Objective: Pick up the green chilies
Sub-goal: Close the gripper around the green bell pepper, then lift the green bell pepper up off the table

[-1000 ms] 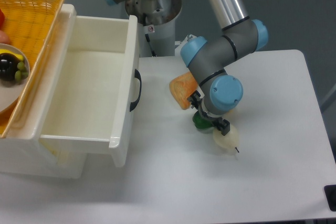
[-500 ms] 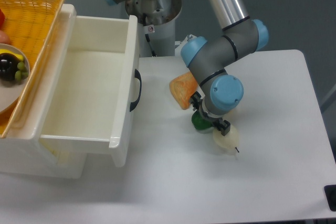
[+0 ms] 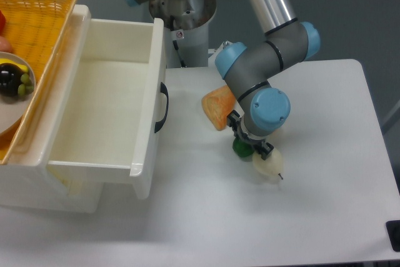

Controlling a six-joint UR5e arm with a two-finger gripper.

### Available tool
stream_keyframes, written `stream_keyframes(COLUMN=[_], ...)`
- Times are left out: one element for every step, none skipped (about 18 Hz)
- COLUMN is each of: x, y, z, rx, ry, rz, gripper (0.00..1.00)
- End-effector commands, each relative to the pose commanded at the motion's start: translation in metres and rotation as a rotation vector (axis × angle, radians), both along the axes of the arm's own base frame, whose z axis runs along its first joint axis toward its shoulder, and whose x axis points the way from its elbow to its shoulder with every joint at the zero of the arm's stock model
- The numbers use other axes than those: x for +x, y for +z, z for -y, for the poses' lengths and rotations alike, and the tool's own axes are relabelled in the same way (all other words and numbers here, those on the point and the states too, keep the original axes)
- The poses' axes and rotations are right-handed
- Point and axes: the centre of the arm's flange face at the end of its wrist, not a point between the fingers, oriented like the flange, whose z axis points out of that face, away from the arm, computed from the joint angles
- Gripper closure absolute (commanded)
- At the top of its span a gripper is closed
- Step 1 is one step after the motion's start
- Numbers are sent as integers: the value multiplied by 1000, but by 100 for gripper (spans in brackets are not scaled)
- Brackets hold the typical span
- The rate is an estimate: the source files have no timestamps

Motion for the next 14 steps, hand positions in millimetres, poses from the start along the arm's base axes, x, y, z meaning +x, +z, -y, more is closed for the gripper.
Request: stream_keyframes(x=[-1,-2,-2,-1,0,0,1,1,0,-1,-4,-6,-5,-6], y=[7,13,18,20,21,23,24,24,23,22,22,22,22,23], z=[0,0,1,1,1,1,2,2,2,3,4,8,8,8], rx=[7,13,18,20,18,18,18,18,17,15,20,15,14,15], ry=[2,2,4,5,6,6,6,6,8,9,13,21,23,29], rz=[-8,-15,-19,-17,-14,-12,-12,-12,-11,-12,-11,-13,-13,-16], gripper=[67,67,67,67,67,67,67,66,61,36,0,0,0,0])
